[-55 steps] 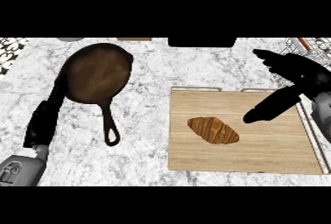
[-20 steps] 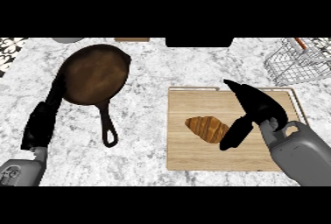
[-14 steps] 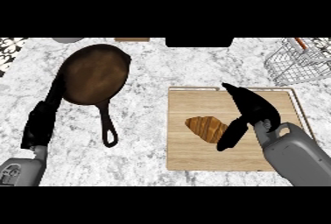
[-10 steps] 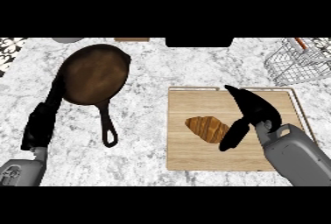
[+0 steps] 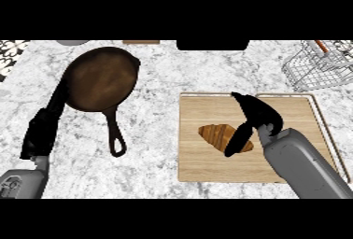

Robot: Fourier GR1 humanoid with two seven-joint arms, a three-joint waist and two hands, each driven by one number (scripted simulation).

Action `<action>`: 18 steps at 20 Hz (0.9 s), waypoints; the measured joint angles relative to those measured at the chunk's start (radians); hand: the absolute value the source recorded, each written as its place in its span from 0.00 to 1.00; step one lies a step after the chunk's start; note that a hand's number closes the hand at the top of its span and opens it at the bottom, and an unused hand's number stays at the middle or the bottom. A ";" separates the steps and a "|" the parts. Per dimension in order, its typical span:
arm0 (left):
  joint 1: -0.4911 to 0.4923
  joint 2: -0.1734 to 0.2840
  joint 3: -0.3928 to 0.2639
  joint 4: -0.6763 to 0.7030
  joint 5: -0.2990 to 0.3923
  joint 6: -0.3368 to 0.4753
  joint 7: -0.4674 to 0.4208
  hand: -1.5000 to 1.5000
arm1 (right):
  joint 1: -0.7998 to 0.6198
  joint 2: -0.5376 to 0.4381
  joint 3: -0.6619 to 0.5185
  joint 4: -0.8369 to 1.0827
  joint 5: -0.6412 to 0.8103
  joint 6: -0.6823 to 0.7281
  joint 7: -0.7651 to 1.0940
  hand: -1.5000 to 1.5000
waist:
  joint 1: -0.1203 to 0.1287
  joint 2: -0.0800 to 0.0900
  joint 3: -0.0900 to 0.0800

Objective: Pick the croissant from the tray and place it in the tiered basket

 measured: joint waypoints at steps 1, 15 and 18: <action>0.006 -0.008 -0.003 -0.014 -0.006 0.003 0.006 0.50 | 0.010 0.009 -0.001 -0.011 0.002 0.002 0.004 0.00 | -0.001 0.000 0.000; 0.010 -0.040 0.020 -0.012 -0.035 -0.020 0.001 0.50 | 0.005 0.039 0.033 0.055 0.100 0.119 -0.104 1.00 | -0.003 -0.011 -0.008; 0.006 -0.044 0.029 -0.007 -0.040 -0.025 0.001 0.50 | 0.012 0.068 -0.010 0.060 0.097 0.112 -0.101 1.00 | -0.005 -0.010 -0.008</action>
